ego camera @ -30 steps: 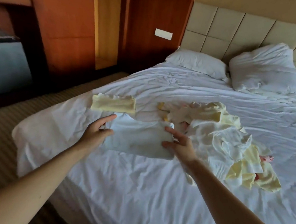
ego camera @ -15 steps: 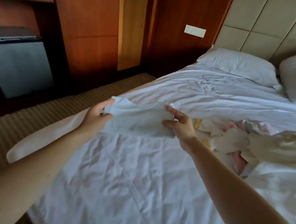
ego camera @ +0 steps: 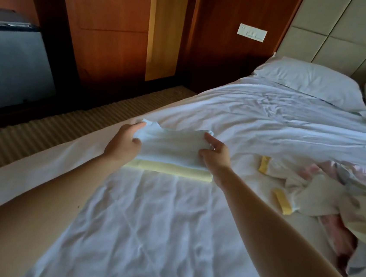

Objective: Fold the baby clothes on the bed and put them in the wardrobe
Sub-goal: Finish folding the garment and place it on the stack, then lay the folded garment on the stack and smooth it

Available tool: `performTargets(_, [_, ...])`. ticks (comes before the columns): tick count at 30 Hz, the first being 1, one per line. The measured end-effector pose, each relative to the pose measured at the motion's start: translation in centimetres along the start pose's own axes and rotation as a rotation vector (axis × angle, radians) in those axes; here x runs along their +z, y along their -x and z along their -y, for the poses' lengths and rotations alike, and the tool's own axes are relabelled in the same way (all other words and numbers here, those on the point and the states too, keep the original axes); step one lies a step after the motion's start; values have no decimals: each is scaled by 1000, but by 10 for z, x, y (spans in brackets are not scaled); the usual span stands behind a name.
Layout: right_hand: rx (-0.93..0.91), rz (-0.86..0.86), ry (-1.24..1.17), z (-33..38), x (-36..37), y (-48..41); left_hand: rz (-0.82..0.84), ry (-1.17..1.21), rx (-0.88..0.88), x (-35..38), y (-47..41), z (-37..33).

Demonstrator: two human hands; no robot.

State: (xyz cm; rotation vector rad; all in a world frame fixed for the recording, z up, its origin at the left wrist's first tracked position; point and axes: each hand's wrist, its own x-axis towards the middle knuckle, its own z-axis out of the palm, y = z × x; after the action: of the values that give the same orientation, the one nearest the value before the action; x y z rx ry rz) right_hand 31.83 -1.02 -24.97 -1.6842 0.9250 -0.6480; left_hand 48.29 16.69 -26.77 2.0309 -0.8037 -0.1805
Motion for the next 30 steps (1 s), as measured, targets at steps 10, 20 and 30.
performTargets(10, [-463,-154,746,-10,17,20,-211,-547,463,21,12,-6])
performTargets(20, [-265,295,982,-6,14,31,210,-848,46,26,19,-16])
performTargets(30, [-406,299,983,46,-55,166,223,-687,173,-31,162,-90])
